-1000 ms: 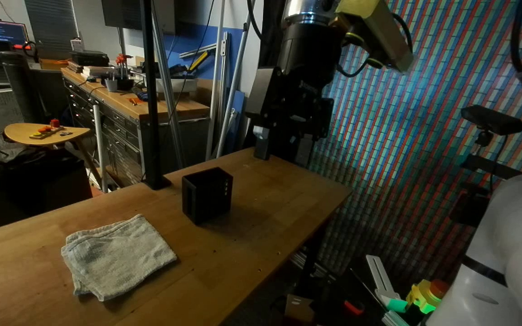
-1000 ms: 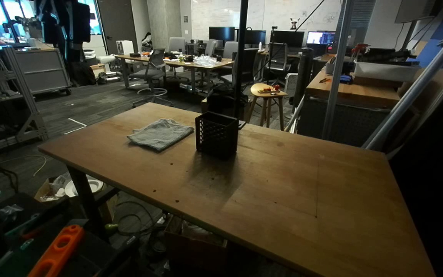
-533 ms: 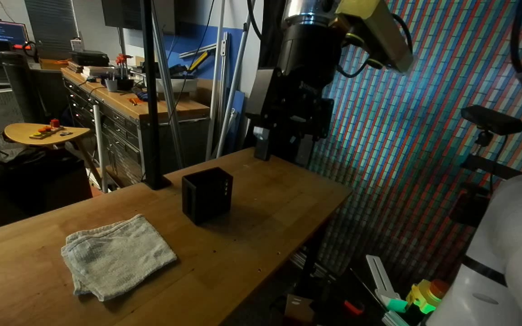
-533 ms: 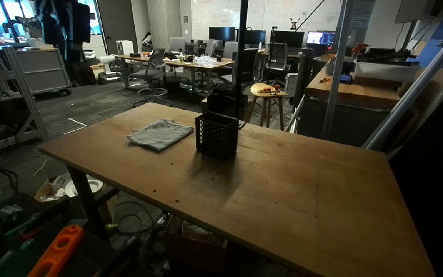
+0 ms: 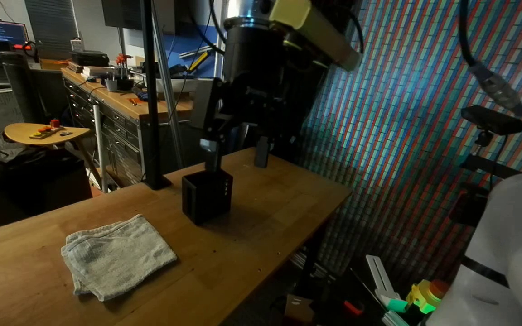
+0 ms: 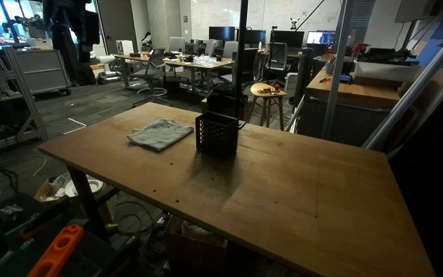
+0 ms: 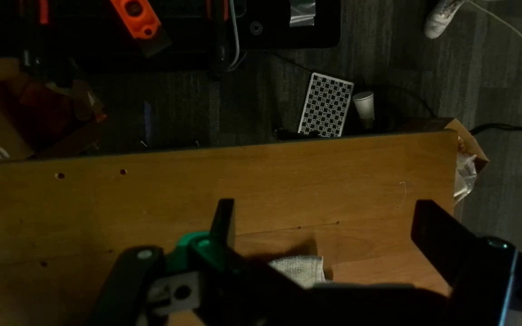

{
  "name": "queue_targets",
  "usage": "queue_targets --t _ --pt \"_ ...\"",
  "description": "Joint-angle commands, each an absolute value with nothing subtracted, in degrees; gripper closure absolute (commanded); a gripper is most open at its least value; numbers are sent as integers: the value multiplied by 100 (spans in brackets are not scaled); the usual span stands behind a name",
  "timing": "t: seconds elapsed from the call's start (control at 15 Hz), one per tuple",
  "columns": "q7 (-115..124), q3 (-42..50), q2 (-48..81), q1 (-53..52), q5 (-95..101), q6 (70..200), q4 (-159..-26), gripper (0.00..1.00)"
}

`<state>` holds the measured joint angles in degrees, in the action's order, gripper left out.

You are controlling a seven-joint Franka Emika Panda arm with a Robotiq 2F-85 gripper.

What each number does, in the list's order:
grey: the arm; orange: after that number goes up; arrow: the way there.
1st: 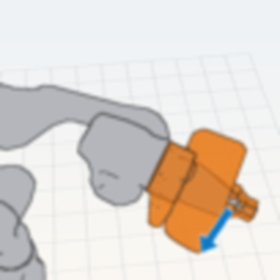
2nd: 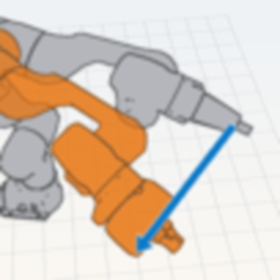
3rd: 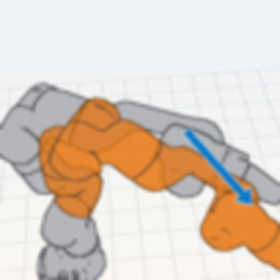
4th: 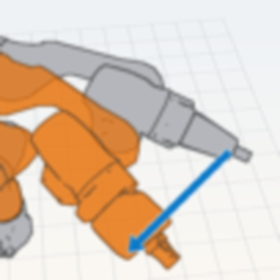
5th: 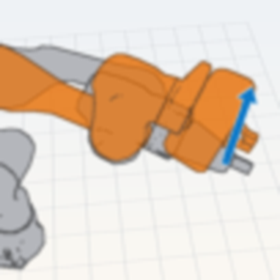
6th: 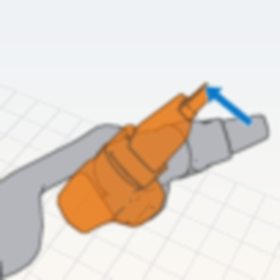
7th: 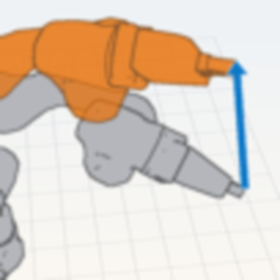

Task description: Put the white towel inside the black box

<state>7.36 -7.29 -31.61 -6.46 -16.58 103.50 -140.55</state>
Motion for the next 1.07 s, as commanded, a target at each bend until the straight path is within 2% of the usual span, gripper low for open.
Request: queue_targets --t 0.0,0.47,1.0 --pt "583 -1019 -1927 -822 -1462 10576 -13015 0" --pt "38 -1278 -287 -1032 -460 10615 -11357 0" --pt "-1108 -1149 989 -1042 360 10685 -9938 0"
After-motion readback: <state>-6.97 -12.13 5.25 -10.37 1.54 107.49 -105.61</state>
